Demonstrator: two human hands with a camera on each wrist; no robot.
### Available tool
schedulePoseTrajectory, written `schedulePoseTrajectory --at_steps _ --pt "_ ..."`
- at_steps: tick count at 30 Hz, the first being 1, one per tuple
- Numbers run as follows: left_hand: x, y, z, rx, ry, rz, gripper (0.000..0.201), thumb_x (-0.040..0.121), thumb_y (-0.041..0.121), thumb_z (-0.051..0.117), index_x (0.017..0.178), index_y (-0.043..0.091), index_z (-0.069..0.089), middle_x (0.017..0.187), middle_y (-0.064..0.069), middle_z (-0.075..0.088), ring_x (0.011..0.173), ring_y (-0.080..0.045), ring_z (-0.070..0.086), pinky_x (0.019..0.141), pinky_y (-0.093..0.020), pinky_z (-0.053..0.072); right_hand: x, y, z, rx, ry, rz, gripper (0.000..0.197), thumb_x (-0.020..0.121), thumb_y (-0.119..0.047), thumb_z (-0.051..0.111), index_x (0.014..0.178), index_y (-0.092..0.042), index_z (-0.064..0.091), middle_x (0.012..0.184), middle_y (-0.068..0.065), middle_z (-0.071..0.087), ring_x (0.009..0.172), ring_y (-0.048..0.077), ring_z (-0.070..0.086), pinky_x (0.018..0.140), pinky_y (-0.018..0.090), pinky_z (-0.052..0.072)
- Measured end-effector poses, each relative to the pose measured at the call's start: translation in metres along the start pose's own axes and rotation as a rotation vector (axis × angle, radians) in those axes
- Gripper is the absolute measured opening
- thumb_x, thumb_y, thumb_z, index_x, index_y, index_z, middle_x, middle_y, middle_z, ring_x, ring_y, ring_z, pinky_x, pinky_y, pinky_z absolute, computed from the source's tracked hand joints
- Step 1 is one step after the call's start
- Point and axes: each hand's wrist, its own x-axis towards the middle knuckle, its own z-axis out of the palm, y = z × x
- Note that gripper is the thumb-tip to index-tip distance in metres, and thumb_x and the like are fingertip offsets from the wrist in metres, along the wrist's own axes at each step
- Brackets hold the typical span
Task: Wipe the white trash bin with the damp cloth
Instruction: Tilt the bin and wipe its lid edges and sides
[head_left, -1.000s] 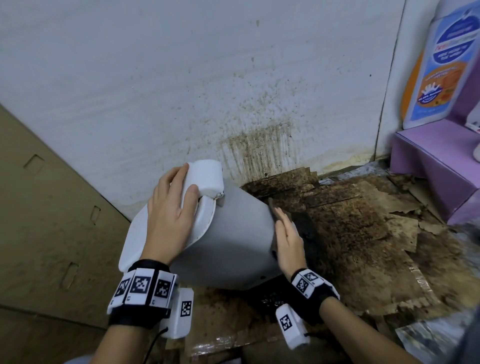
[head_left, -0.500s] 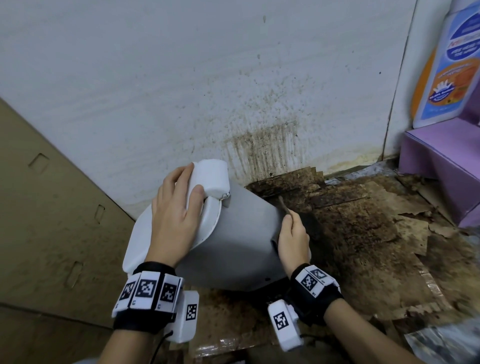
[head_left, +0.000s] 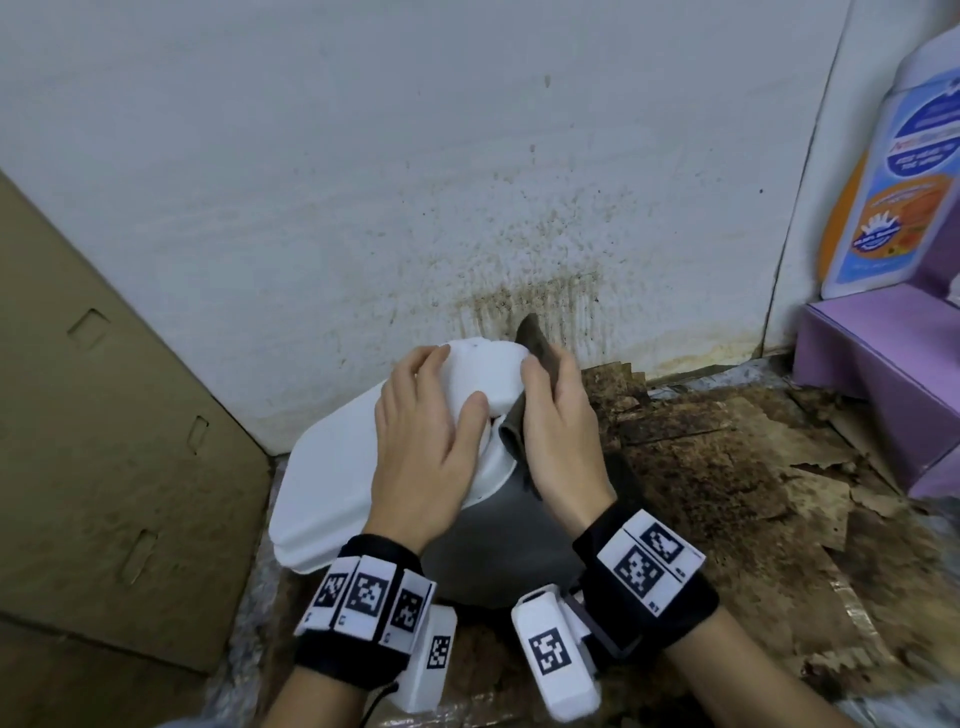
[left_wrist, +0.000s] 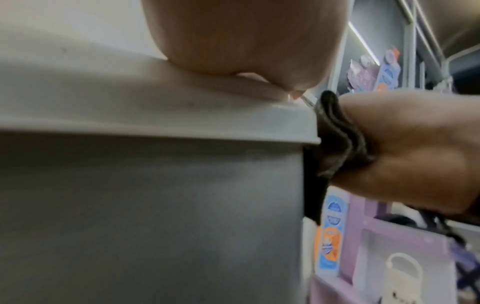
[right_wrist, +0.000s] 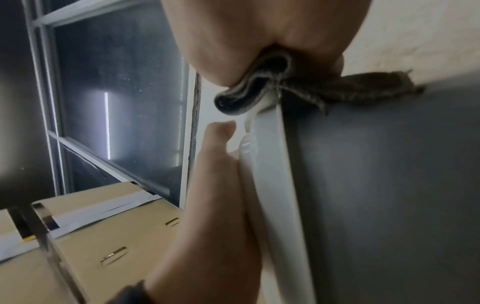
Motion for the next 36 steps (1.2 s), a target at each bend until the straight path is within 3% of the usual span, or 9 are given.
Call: schedulePoseTrajectory --at_steps 5,8,13,18,21,25,28,33,36 --pt "0.007 0.013 0.002 -0.661 0.118 -0.231 0.039 0.098 0.034 0.042 0.136 0.03 0.05 0.136 0.014 0.048 0.123 0.005 0.047 0.101 -0.011 0.035 0.011 0.002 -0.024 -0.204 0.002 -0.036 0.047 0.099 -0.047 0.052 0.139 -0.024 0.046 0.128 0.003 0.052 0.113 0.018 0.057 0.097 0.044 0.05" --pt "0.013 0.01 -0.004 -0.843 0.298 -0.37 0.035 0.095 0.015 0.046 0.121 0.028 0.066 0.121 0.009 0.064 0.115 -0.002 0.059 0.101 -0.024 0.045 0.015 0.006 -0.042 -0.257 -0.006 -0.03 0.049 0.098 -0.051 0.052 0.14 -0.026 0.046 0.127 0.001 0.052 0.113 0.018 0.056 0.096 0.042 0.049" --pt "0.001 -0.024 -0.017 -0.386 0.299 -0.408 0.029 0.103 0.017 0.042 0.125 0.023 0.061 0.127 0.005 0.055 0.122 -0.013 0.052 0.107 -0.035 0.043 0.02 0.008 -0.07 -0.407 -0.027 -0.042 0.05 0.099 -0.052 0.048 0.142 -0.026 0.045 0.13 0.001 0.053 0.118 0.018 0.053 0.096 0.041 0.046" --pt "-0.013 -0.044 -0.02 0.097 0.034 -0.655 0.045 0.104 0.04 0.043 0.137 0.009 0.048 0.146 -0.019 0.037 0.139 -0.035 0.029 0.115 -0.049 0.023 0.028 0.007 -0.102 -0.633 -0.115 -0.031 0.049 0.102 -0.052 0.042 0.137 -0.019 0.047 0.128 0.005 0.05 0.114 0.02 0.049 0.087 0.034 0.038" --pt "-0.022 -0.051 -0.017 0.031 -0.121 -0.787 0.073 0.098 0.062 0.044 0.148 0.01 0.034 0.154 -0.022 0.028 0.145 -0.037 0.024 0.115 -0.052 0.023 0.034 0.013 -0.117 -0.695 -0.129 -0.027 0.059 0.1 -0.059 0.042 0.138 -0.014 0.048 0.127 0.006 0.052 0.118 0.024 0.05 0.091 0.038 0.041" --pt "-0.026 -0.063 -0.011 -0.202 -0.202 -0.798 0.125 0.061 0.097 0.041 0.154 0.017 0.021 0.157 -0.014 0.036 0.141 -0.037 0.039 0.112 -0.056 0.036 0.04 0.026 -0.132 -0.723 -0.127 -0.028 0.066 0.092 -0.073 0.039 0.118 -0.013 0.048 0.119 0.008 0.054 0.111 0.026 0.052 0.087 0.041 0.042" --pt "-0.028 -0.061 -0.008 -0.171 -0.244 -0.764 0.132 0.056 0.102 0.046 0.155 0.016 0.023 0.153 -0.009 0.043 0.136 -0.034 0.046 0.109 -0.055 0.041 0.043 0.03 -0.139 -0.715 -0.139 -0.001 0.067 0.092 -0.074 0.041 0.121 -0.014 0.049 0.122 0.008 0.056 0.112 0.028 0.055 0.084 0.041 0.043" --pt "-0.029 -0.051 -0.003 -0.218 -0.232 -0.726 0.115 0.073 0.087 0.057 0.155 0.013 0.025 0.154 -0.007 0.044 0.134 -0.031 0.048 0.104 -0.046 0.043 0.037 0.029 -0.149 -0.708 -0.131 0.032 0.056 0.098 -0.061 0.045 0.136 -0.02 0.047 0.133 0.006 0.055 0.119 0.027 0.053 0.093 0.043 0.043" --pt "-0.029 -0.048 -0.002 -0.209 -0.218 -0.701 0.119 0.072 0.088 0.057 0.156 0.011 0.022 0.155 -0.009 0.043 0.135 -0.033 0.048 0.106 -0.049 0.043 0.03 0.029 -0.151 -0.701 -0.102 0.032 0.052 0.098 -0.059 0.047 0.129 -0.017 0.049 0.125 0.01 0.058 0.115 0.031 0.055 0.087 0.041 0.042"
